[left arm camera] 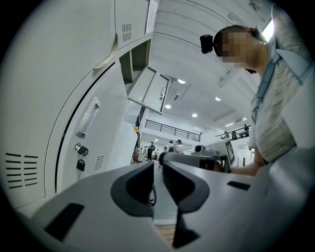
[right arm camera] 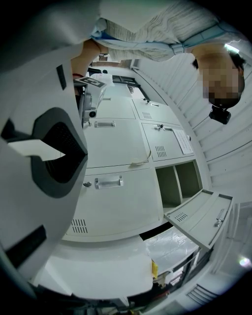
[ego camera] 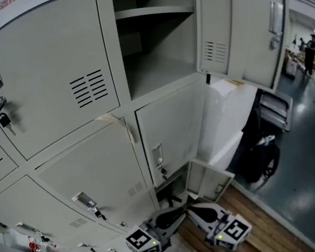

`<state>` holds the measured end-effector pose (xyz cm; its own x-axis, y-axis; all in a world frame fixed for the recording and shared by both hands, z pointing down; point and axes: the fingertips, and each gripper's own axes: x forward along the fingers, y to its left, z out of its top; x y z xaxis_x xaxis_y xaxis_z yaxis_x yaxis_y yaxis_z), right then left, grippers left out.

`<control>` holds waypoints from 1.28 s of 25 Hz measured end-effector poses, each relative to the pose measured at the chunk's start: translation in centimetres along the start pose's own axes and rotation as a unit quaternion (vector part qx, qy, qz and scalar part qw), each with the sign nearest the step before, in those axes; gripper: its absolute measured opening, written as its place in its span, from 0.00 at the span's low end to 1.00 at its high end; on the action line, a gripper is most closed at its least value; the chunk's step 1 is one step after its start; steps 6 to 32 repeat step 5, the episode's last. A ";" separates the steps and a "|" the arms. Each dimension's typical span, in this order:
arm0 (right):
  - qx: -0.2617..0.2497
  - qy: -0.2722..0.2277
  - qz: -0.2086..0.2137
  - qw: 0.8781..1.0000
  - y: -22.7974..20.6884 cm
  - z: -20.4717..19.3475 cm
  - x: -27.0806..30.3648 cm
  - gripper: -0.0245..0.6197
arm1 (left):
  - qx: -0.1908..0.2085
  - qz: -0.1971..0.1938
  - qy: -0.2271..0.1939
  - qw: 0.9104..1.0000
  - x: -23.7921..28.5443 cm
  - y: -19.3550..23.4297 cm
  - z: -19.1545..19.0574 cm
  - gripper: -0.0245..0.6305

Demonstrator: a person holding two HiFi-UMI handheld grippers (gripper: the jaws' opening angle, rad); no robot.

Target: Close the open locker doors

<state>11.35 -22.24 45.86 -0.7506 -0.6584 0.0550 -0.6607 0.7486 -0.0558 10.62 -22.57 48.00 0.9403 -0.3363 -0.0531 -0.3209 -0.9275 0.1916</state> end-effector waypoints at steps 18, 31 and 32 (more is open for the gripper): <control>-0.002 0.006 0.002 1.000 0.1 -0.2 -0.1 0.04 | -0.018 -0.002 -0.018 1.000 0.5 -0.8 1.6 0.11; -0.002 0.006 0.002 1.000 0.1 -0.2 -0.1 0.04 | -0.018 -0.002 -0.018 1.000 0.5 -0.8 1.6 0.11; -0.002 0.006 0.002 1.000 0.1 -0.2 -0.1 0.04 | -0.018 -0.002 -0.018 1.000 0.5 -0.8 1.6 0.11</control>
